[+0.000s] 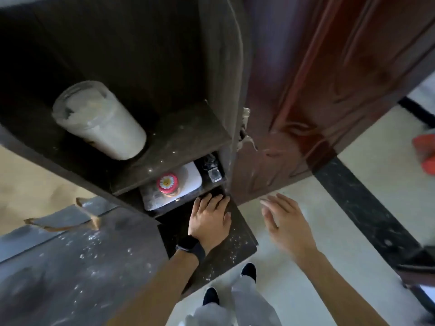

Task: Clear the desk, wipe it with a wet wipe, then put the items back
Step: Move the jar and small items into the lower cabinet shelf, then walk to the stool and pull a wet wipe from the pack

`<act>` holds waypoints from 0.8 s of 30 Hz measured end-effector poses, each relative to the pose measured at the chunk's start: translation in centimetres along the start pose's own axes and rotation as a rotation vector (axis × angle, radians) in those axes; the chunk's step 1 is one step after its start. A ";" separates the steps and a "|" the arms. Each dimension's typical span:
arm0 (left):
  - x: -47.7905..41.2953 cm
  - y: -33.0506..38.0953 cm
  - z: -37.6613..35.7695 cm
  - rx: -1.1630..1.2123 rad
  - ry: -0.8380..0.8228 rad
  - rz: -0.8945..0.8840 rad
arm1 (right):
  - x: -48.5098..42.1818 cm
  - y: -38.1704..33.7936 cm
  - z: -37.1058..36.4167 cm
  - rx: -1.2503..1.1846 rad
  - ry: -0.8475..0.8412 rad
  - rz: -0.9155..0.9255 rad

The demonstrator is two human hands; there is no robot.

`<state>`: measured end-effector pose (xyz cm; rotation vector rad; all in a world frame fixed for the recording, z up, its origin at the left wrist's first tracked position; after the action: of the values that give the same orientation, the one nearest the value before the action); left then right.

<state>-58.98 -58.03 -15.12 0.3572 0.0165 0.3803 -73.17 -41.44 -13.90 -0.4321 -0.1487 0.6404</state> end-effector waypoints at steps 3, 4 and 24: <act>-1.8 4.1 -0.5 0.026 -0.136 -0.182 | 5.3 3.1 3.4 -0.021 0.066 -0.202; -2.3 6.0 -0.7 0.018 -0.186 -0.258 | 7.4 4.4 4.5 -0.024 0.097 -0.286; 7.0 55.1 -14.6 -0.076 -0.438 -1.304 | 46.6 29.0 17.0 -0.055 0.758 -1.286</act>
<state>-73.55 -2.76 -9.50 0.2833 -0.1866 -0.9874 -56.50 13.49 -11.07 -0.5060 0.2803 -0.8037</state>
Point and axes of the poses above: each hand's wrist, its own x-axis away from the middle knuckle, its own z-axis out of the back of the hand, y = z × x, the point moved 1 cm from there along -x, towards the middle knuckle, and after that the axes turned 15 degrees about -z, right-handed, at the moved point
